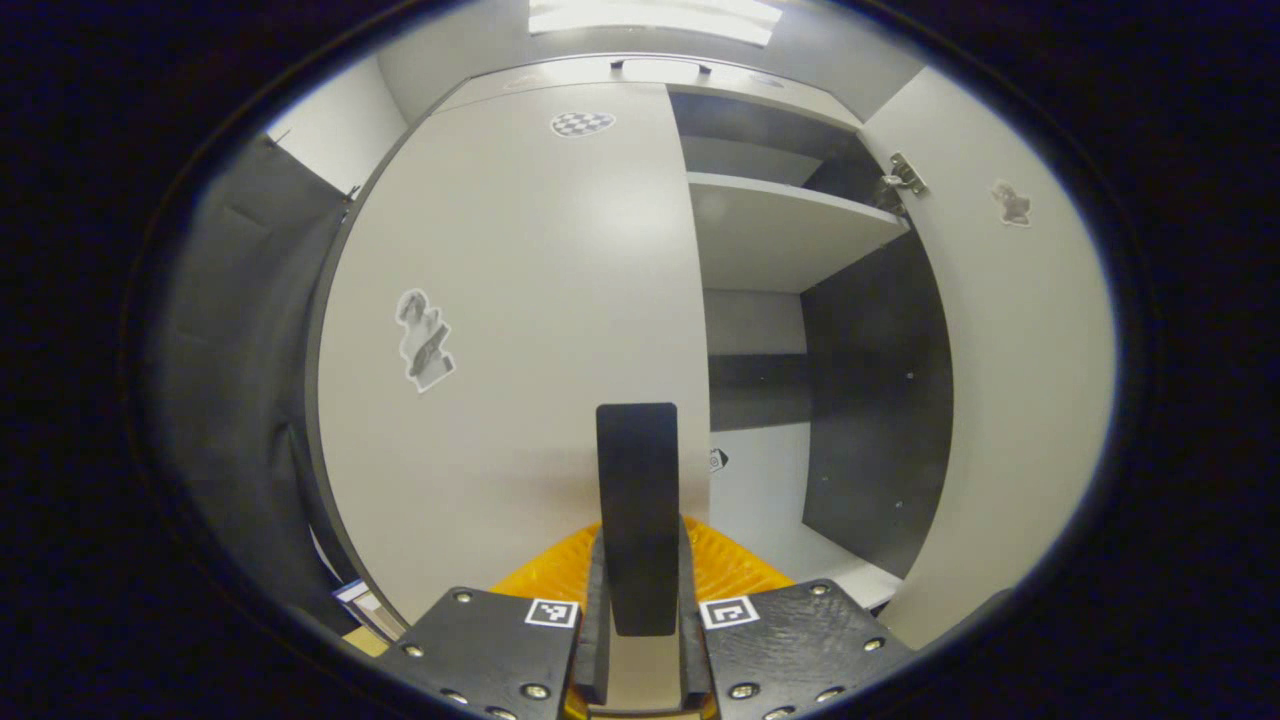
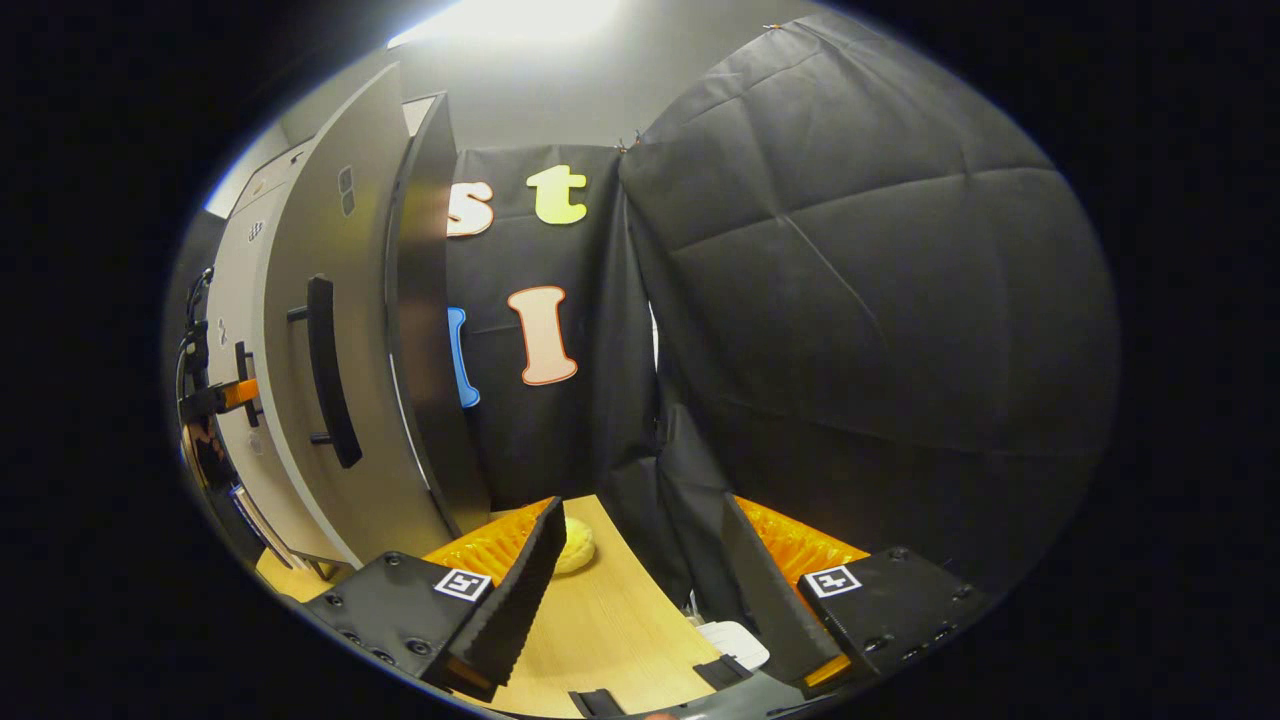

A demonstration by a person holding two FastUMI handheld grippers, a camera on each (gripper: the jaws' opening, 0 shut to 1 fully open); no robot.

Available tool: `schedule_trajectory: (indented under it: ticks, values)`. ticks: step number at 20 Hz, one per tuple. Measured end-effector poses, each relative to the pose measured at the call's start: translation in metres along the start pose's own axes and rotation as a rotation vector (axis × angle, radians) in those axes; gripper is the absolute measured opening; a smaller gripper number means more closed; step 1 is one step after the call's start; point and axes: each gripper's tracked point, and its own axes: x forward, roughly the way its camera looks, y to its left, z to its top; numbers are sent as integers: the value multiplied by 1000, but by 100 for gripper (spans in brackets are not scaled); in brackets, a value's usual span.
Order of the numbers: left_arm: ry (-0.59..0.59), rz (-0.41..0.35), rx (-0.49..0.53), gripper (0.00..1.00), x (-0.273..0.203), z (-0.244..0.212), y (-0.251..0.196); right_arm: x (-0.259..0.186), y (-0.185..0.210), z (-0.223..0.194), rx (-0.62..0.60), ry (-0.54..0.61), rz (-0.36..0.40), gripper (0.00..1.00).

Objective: Open the right door of the double-door shoe cabinet with the right hand, and open the left door with the left hand.

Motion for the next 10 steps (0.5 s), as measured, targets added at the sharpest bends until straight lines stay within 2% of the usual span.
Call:
schedule_trajectory:
  ticks: [4, 8, 10]
  values:
    - [8, 10, -4, 20, -3, -1, 0, -2, -6, 4, 13, -2, 16, 98]
    - [34, 27, -12, 19, -11, -5, 5, 0, -8, 14, 7, -22, 31, 98]
    - [50, 16, -26, 15, -21, -4, 3, 1, -12, 20, -5, -38, 26, 98]
